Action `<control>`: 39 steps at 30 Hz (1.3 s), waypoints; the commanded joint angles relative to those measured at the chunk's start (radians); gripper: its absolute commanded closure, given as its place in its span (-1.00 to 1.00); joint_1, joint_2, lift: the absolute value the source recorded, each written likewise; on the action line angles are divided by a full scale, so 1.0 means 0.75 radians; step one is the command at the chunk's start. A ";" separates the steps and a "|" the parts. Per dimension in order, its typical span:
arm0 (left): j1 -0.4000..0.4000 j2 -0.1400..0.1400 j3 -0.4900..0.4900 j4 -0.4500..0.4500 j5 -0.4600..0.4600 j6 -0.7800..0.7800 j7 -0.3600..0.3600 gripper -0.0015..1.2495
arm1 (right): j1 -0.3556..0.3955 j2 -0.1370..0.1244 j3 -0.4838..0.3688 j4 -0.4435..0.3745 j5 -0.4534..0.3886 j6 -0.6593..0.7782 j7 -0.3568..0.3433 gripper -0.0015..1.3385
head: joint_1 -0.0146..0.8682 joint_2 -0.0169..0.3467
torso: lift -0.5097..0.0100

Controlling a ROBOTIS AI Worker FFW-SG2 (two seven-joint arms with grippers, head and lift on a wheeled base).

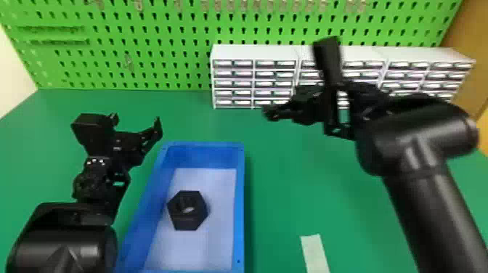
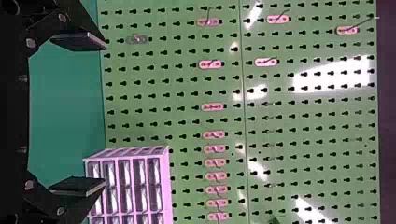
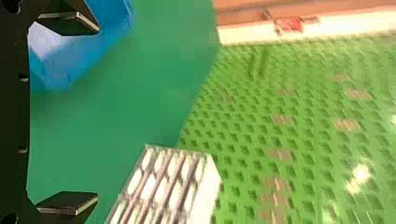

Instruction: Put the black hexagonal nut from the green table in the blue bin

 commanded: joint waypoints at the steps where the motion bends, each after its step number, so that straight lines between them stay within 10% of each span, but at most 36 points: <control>1: -0.002 0.000 0.000 -0.003 -0.002 0.000 0.000 -0.61 | 0.057 0.001 -0.144 0.001 -0.035 -0.043 -0.021 -0.90 | 0.59 -0.62 | 0.59; 14: -0.002 0.000 0.000 -0.001 -0.004 0.002 0.000 -0.61 | 0.190 0.017 -0.309 0.076 -0.205 -0.332 -0.242 -0.90 | 0.59 -0.62 | 0.59; 39: 0.000 0.000 0.002 -0.001 0.002 0.012 0.000 -0.61 | 0.335 0.066 -0.307 0.226 -0.133 -0.776 -0.535 -0.90 | 0.59 -0.62 | 0.59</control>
